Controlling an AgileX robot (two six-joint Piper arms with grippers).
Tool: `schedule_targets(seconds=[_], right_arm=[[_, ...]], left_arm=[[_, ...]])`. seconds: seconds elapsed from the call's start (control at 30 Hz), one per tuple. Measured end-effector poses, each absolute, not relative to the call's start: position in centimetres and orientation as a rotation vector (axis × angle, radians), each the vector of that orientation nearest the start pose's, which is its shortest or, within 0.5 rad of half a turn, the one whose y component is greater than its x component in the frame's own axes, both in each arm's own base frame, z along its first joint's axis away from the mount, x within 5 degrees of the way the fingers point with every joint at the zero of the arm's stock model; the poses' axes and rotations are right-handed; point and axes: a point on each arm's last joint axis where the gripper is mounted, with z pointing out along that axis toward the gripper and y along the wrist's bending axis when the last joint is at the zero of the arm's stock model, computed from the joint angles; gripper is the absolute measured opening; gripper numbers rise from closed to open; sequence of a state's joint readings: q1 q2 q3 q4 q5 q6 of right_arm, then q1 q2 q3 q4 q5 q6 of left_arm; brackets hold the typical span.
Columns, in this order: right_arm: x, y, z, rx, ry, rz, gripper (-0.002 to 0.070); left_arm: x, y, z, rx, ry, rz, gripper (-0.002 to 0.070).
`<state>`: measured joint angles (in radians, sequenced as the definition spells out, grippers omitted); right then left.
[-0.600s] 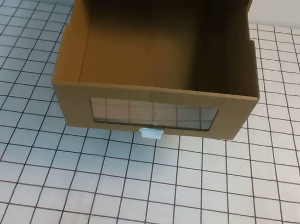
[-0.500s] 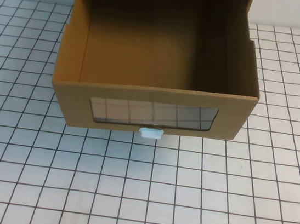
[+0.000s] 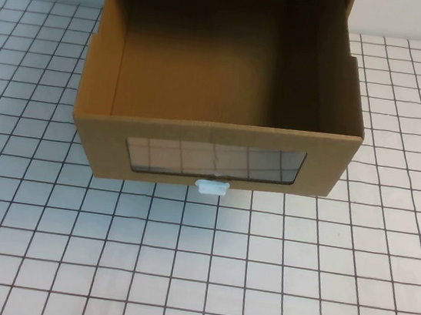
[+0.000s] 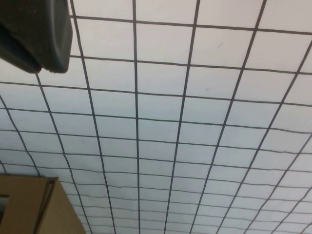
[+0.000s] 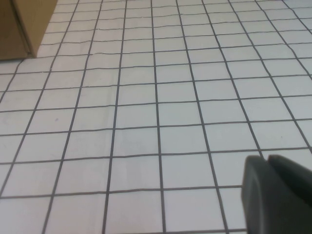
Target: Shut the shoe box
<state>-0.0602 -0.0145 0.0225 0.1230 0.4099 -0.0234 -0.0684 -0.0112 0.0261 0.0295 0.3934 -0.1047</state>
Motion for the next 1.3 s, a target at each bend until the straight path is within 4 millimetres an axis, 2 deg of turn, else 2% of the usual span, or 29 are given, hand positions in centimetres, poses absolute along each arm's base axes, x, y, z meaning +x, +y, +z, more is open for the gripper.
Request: schedule_targets(seconds=[0.73, 0.97, 1.17, 1.3], right_arm=[[5.1, 0.1, 17.0, 0.11, 1.896, 0.069, -0.0014], [5.2, 0.1, 17.1, 0.111, 1.882, 0.067, -0.0013], [5.5, -0.1, 18.4, 0.115, 1.733, 0.055, -0.0013], [5.6, -0.3, 20.6, 0.122, 1.487, 0.035, -0.0013]], left_arm=[[5.2, -0.1, 17.0, 0.02, 1.889, -0.04, -0.0005], [5.4, -0.2, 17.7, 0.025, 1.807, -0.046, -0.0005], [5.7, -0.3, 19.4, 0.033, 1.617, -0.061, -0.0005], [5.6, -0.4, 21.1, 0.04, 1.427, -0.076, -0.0005]])
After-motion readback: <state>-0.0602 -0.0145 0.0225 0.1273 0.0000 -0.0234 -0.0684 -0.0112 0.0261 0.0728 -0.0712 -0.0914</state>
